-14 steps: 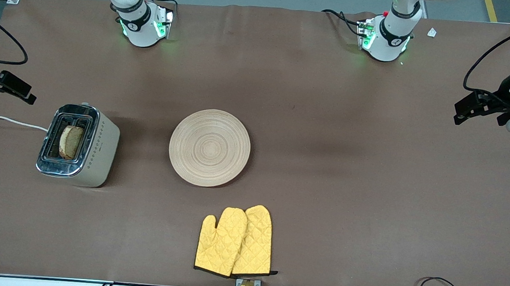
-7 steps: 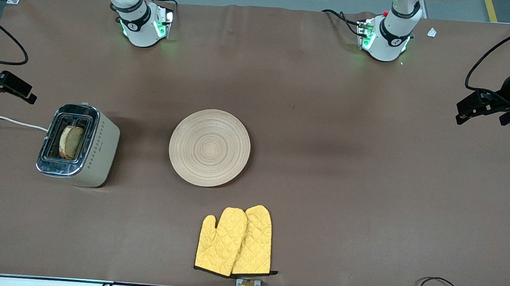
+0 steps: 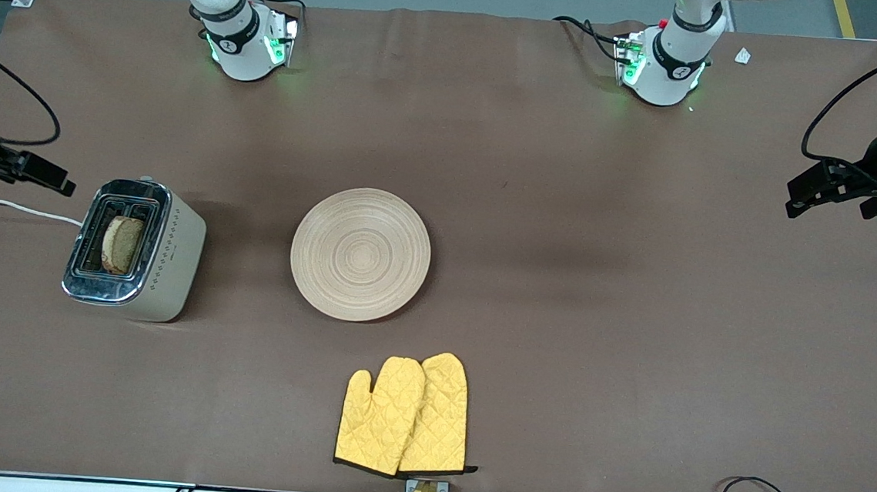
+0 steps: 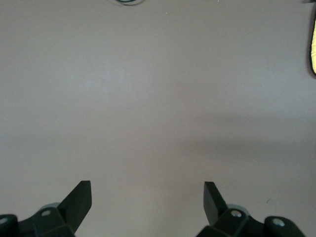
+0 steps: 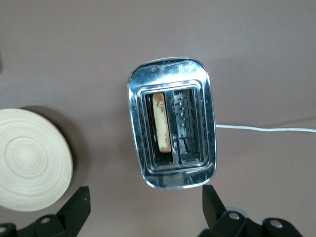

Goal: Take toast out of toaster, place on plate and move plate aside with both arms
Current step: 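Reach the right gripper down to the toast in the toaster slot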

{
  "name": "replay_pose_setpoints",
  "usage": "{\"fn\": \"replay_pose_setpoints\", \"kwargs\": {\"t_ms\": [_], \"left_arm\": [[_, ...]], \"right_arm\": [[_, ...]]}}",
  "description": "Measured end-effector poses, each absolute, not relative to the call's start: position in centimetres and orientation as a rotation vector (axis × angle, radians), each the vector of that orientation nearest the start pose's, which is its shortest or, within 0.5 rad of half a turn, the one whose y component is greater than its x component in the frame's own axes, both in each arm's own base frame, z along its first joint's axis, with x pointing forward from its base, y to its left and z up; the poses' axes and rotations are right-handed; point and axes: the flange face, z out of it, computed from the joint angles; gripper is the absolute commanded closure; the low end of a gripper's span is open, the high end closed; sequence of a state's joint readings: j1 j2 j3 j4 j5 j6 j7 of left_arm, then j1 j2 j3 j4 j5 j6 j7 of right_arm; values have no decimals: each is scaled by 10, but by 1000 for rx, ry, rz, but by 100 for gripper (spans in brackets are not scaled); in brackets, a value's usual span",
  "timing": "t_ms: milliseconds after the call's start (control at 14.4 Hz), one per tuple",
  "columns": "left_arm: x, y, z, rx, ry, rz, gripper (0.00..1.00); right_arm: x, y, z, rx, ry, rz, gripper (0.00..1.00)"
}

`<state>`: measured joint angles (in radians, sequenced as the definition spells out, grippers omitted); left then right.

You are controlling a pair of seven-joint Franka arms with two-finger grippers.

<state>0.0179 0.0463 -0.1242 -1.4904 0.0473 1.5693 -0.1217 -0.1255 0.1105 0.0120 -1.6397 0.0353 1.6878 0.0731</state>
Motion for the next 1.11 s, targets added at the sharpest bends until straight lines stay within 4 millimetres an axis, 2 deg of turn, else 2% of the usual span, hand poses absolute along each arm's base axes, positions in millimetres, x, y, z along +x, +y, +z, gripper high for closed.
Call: {"fn": "replay_pose_setpoints", "kwargs": {"t_ms": [139, 347, 554, 624, 693, 762, 901, 970, 1109], "left_arm": [[569, -55, 633, -3104, -21, -49, 0], [570, -57, 630, -3104, -15, -40, 0], [571, -59, 628, -3104, -9, -35, 0], [572, -60, 627, -3104, -7, -33, 0], [572, -61, 626, -3105, -5, -31, 0], [572, -62, 626, -3105, -3, -29, 0], [572, -65, 625, -3105, 7, -27, 0], [572, -68, 624, -3105, 14, -26, 0], [573, -70, 623, -3105, 19, -23, 0]], "right_arm": [[598, -73, 499, -3085, 320, 99, 0], [602, -72, 443, -3087, 324, 72, 0], [597, -71, 412, -3088, 326, 62, 0], [595, -71, 405, -3088, 326, 76, 5], [594, -71, 397, -3087, 326, 86, 25], [594, -71, 391, -3087, 327, 92, 56], [595, -71, 384, -3087, 325, 102, 86], [595, -70, 383, -3087, 324, 106, 93], [595, -70, 379, -3086, 321, 116, 98]]}}
